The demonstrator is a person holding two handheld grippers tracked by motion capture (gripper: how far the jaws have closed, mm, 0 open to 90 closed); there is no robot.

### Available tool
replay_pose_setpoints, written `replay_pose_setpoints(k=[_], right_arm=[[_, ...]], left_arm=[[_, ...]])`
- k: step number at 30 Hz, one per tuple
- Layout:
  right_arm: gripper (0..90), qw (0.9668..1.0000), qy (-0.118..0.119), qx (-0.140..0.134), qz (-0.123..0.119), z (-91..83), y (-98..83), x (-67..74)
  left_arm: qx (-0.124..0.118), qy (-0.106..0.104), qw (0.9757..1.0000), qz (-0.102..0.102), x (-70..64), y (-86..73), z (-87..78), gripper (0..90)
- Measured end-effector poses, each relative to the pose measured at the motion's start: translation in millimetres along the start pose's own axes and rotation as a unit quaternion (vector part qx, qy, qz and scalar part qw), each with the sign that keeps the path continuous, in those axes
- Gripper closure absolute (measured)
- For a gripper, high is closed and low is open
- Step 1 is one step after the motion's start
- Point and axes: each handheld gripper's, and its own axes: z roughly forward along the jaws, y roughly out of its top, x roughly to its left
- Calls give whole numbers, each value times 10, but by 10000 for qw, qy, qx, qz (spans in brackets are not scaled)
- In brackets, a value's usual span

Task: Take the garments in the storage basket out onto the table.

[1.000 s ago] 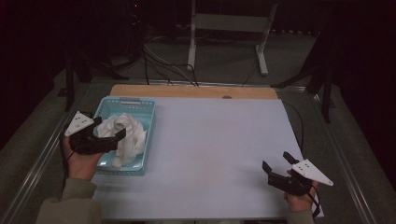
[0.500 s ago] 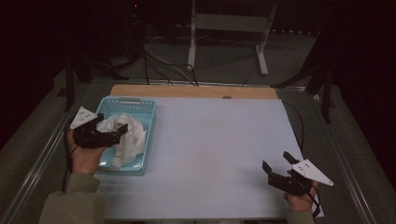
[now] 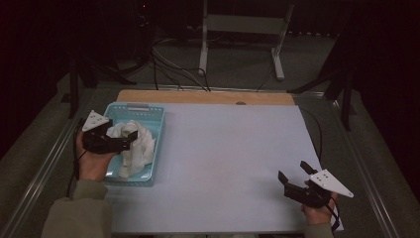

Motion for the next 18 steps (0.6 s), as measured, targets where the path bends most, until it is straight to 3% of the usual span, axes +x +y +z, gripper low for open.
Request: replay_pose_setpoints(k=[10,18], right_arm=[[124,10000,-7,-7,4,-1,0,-5],[124,10000,-6,-11,4,0,1,-6]], left_arm=[[203,108,9997,-38,41,-18,139,1],[420,14,9991,-70,73,-52,276,0]])
